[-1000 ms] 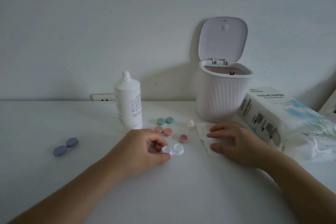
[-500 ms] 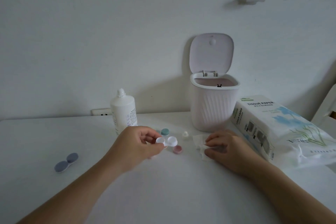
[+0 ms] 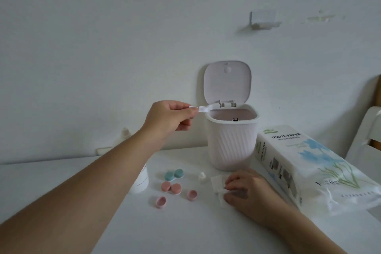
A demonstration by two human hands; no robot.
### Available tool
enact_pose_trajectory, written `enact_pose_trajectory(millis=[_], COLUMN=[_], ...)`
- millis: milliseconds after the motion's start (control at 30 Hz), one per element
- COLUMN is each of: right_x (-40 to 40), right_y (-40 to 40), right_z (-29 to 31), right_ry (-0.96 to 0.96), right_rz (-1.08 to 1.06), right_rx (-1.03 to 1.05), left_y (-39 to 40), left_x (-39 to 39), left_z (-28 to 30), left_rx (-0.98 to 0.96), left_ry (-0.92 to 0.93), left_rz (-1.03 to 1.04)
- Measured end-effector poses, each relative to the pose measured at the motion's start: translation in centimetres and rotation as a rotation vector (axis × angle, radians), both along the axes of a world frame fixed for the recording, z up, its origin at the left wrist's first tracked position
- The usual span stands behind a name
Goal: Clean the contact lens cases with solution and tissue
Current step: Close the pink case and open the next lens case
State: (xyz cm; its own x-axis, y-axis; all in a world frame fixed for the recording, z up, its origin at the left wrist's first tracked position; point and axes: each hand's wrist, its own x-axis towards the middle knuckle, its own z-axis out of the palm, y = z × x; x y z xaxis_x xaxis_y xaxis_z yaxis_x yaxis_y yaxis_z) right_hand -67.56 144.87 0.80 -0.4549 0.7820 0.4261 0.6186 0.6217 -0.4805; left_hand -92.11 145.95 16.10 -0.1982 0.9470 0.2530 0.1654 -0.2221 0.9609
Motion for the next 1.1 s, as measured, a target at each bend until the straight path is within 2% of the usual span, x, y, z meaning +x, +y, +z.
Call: enact_pose_trajectory(millis=[133, 300, 433, 633, 700, 867, 1100], right_x=[0.0, 0.0, 0.0, 0.0, 0.0, 0.0, 0.0], right_y=[0.1, 0.3, 0.3, 0.2, 0.2, 0.2, 0.1], right_z=[0.0, -0.2, -0.3, -0.3, -0.3, -0.2, -0.2], right_ry=[0.001, -0.006, 0.000, 0.015, 0.016, 0.011, 0.023], right_rz=[-0.009, -0.005, -0.003, 0.002, 0.000, 0.000, -0.001], right_rx=[-0.012, -0.015, 0.005, 0.002, 0.005, 0.008, 0.006], left_y=[2.7, 5.4, 6.3, 6.2, 6.1, 5.8, 5.2], left_x=[1.3, 2.9, 3.5, 4.2, 4.4, 4.7, 4.8], left_z=[1.4, 2.0, 2.6, 3.6, 3.7, 3.8, 4.1], left_rx=[0.032, 0.057, 0.178, 0.349, 0.419, 0.550, 0.686], left_ry=[0.066, 0.374, 0.782, 1.439, 1.582, 1.759, 1.848], left_rz=[-0.009, 0.015, 0.026, -0.113, -0.134, -0.102, -0.082])
